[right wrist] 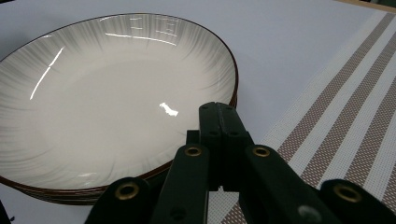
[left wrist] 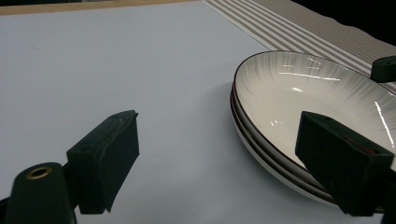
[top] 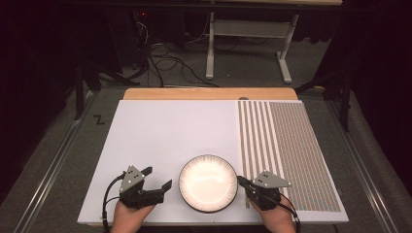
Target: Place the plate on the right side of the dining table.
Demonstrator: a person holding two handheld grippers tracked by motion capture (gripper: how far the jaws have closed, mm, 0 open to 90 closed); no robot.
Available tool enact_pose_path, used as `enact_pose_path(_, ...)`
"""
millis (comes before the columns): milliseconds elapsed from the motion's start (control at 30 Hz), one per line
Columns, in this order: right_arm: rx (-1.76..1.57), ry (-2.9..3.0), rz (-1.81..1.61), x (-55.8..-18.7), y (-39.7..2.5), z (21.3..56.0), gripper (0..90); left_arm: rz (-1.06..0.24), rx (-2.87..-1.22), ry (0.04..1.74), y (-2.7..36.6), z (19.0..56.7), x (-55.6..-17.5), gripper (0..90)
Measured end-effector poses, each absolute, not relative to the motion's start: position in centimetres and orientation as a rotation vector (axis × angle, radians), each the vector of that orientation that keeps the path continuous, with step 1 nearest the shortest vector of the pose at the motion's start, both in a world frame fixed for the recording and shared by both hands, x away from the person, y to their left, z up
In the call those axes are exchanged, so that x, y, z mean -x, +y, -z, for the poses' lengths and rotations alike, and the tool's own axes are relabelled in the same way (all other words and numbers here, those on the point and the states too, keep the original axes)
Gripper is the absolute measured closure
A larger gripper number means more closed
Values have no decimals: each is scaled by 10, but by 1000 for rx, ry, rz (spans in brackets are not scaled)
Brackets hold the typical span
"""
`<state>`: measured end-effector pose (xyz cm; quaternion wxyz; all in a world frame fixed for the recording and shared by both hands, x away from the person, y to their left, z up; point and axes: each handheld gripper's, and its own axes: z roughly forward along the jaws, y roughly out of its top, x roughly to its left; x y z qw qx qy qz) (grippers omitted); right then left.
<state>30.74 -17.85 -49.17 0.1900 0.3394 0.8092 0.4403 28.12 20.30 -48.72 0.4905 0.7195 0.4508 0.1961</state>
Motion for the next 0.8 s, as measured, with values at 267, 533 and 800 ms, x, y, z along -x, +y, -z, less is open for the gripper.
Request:
enact_pose_path(267,-940,2272,-1233,-305,-178,491,900,-471,-1747,1094,202,488,-281,141)
enact_pose_path(533,-937,2279,-1232,-304,-178,491,900,-470,-1753,1091,202,488,-283,147)
enact_pose_path(800,-934,2273,-1210,-305,-177,492,900,-467,-1752,1089,202,488,-282,149)
